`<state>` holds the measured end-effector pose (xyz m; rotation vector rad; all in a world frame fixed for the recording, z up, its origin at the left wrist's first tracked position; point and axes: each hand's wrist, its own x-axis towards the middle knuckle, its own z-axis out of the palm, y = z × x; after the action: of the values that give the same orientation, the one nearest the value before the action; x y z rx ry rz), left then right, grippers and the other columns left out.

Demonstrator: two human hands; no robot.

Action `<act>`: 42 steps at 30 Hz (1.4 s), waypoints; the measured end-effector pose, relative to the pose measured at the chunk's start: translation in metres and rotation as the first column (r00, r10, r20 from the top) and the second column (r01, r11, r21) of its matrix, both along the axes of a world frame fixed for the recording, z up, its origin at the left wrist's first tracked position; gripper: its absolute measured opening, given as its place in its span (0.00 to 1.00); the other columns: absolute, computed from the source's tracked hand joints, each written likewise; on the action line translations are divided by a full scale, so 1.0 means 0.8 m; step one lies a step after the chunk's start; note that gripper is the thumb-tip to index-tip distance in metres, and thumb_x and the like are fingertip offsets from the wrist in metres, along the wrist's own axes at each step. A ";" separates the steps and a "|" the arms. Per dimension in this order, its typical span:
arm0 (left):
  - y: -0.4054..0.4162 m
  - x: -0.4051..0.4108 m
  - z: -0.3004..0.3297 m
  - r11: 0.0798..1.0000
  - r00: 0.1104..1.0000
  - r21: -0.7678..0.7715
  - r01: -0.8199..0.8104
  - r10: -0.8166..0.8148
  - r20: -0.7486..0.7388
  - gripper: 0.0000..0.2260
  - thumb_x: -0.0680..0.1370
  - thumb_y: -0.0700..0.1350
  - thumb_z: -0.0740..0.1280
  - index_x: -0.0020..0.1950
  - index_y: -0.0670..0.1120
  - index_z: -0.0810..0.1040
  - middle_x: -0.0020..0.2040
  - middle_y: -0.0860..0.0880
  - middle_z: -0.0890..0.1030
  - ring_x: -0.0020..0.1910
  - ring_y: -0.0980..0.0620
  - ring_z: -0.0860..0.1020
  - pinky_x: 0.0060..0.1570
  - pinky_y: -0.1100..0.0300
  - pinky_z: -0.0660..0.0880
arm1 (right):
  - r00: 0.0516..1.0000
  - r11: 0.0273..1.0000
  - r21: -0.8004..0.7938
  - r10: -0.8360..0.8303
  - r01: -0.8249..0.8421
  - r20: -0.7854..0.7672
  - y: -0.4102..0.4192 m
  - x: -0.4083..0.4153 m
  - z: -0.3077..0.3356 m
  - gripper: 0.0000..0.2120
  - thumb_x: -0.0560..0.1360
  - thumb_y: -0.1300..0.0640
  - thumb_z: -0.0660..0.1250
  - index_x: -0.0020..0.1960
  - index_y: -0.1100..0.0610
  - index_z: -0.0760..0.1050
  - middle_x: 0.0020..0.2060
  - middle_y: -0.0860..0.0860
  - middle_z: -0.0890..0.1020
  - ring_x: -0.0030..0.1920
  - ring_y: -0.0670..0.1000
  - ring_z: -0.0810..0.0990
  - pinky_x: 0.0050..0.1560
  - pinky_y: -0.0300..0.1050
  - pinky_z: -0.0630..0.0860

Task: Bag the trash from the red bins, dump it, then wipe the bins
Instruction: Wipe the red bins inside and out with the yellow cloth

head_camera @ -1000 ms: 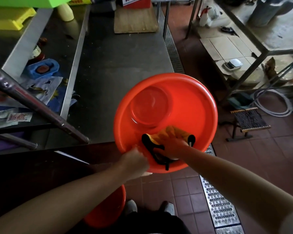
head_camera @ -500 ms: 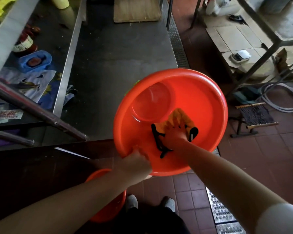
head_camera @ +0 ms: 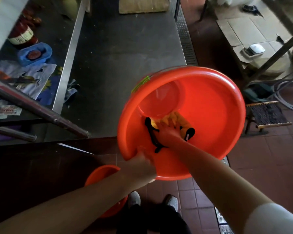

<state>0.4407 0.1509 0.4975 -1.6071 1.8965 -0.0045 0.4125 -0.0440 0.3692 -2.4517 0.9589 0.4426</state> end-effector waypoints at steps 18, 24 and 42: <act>0.004 0.007 0.001 0.999 0.991 0.031 -0.027 0.031 -0.132 0.24 0.80 0.57 0.61 0.60 0.37 0.78 0.55 0.35 0.81 0.56 0.35 0.78 0.61 0.39 0.70 | 0.965 0.977 -0.077 0.182 -0.199 -0.191 0.080 -0.107 0.080 0.32 0.81 0.40 0.49 0.82 0.45 0.45 0.82 0.45 0.46 0.80 0.59 0.36 0.76 0.64 0.38; 0.006 0.010 0.009 1.000 0.990 0.002 0.015 -0.015 -0.138 0.17 0.79 0.51 0.64 0.56 0.38 0.80 0.50 0.40 0.83 0.51 0.40 0.81 0.58 0.42 0.73 | 0.977 0.976 -0.118 0.167 -0.183 -0.135 0.088 -0.133 0.092 0.32 0.81 0.35 0.46 0.82 0.44 0.45 0.82 0.49 0.48 0.81 0.59 0.41 0.76 0.64 0.40; -0.002 0.006 0.003 0.989 0.982 0.147 0.034 -0.006 -0.188 0.14 0.82 0.46 0.58 0.51 0.40 0.81 0.49 0.37 0.83 0.52 0.37 0.80 0.64 0.31 0.64 | 0.975 0.983 -0.078 0.152 -0.166 -0.163 0.014 -0.032 0.016 0.33 0.80 0.33 0.46 0.81 0.46 0.51 0.81 0.50 0.54 0.81 0.61 0.42 0.76 0.65 0.38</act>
<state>0.4451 0.1493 0.4995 -1.5312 2.0025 0.2835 0.3867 -0.0326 0.3823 -2.6195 0.8641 0.6689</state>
